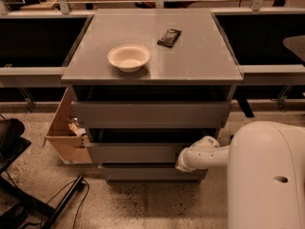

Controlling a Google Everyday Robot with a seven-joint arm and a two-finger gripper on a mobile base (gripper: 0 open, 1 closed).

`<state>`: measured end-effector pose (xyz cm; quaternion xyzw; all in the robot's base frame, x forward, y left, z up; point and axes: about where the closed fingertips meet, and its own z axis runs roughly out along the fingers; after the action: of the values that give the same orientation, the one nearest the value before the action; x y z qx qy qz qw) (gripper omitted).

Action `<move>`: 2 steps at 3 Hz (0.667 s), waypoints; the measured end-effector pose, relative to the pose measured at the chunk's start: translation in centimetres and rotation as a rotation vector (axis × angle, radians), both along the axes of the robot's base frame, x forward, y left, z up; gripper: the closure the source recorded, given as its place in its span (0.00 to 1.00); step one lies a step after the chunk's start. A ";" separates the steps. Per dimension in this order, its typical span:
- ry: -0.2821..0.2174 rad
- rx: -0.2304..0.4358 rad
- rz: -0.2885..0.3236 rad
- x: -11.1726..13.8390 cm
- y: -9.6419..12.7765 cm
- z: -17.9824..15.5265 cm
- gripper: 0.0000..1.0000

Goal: Close middle drawer

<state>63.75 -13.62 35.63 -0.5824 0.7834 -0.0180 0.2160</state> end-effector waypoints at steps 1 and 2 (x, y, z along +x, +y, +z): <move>0.000 0.000 0.000 0.0 0.0 0.0 0.04; 0.000 0.000 0.000 0.0 0.0 0.0 0.00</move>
Offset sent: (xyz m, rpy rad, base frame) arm 0.0000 0.0000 0.0000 0.0000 0.0000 0.0000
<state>63.74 -13.61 35.62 -0.5824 0.7834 -0.0180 0.2160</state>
